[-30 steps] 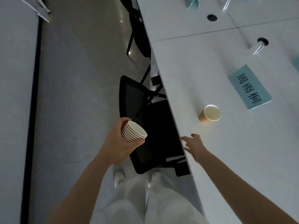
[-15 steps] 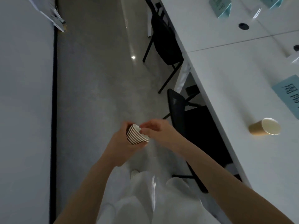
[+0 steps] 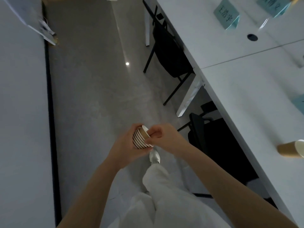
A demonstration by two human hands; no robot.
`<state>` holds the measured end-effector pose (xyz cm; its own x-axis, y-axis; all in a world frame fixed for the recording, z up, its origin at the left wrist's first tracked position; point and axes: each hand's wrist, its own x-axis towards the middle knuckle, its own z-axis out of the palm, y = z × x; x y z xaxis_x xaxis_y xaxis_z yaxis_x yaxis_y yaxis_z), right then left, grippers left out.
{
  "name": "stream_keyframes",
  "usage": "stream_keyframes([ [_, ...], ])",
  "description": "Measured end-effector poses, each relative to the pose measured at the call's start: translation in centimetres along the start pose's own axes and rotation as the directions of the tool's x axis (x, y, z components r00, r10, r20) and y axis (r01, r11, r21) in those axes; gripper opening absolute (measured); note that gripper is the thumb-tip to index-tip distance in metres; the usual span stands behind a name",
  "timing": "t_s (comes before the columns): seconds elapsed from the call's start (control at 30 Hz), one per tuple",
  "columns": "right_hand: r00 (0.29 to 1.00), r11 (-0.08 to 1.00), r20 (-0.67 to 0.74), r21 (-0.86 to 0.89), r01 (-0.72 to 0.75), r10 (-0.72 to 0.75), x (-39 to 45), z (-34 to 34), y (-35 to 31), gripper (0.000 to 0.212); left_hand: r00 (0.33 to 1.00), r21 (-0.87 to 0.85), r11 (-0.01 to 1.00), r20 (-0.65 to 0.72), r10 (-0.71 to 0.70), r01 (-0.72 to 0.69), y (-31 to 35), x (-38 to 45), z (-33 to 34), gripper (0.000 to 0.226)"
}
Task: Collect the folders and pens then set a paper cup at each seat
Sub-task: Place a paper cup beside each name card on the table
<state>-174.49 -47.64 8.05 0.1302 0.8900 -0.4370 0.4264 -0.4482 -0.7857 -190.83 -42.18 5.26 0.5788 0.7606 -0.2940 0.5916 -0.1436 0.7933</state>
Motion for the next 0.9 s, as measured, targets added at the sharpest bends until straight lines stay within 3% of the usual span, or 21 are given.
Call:
stream_keyframes([
  [0.27, 0.998, 0.990, -0.054, 0.132, 0.050, -0.043, 10.7, -6.4, -3.1, 0.015, 0.999, -0.019, 0.999, -0.034, 0.029, -0.030, 1.3, 12.3, -5.4, 0.080],
  [0.43, 0.988, 0.992, -0.153, 0.122, 0.036, -0.017, 18.2, -10.3, -5.7, 0.016, 0.996, -0.030, 0.996, -0.039, 0.078, -0.080, 2.6, 20.3, -9.4, 0.068],
  [0.6, 0.972, 0.970, -0.210, 0.236, -0.052, 0.103, 25.2, -12.8, -8.1, 0.056, 0.994, -0.088, 0.991, -0.035, 0.102, -0.105, 2.8, 27.3, -13.1, 0.070],
  [0.73, 0.955, 0.769, 0.002, 0.592, -0.241, 0.298, 31.3, -13.6, -9.5, 0.063, 0.991, -0.062, 0.989, -0.007, 0.133, -0.133, 2.3, 33.6, -16.4, 0.072],
  [0.9, 0.936, 0.581, -0.064, 0.798, -0.160, 0.345, 39.2, -14.5, -11.8, 0.063, 0.976, -0.038, 0.980, 0.085, 0.199, -0.197, 2.8, 41.8, -21.4, 0.074],
])
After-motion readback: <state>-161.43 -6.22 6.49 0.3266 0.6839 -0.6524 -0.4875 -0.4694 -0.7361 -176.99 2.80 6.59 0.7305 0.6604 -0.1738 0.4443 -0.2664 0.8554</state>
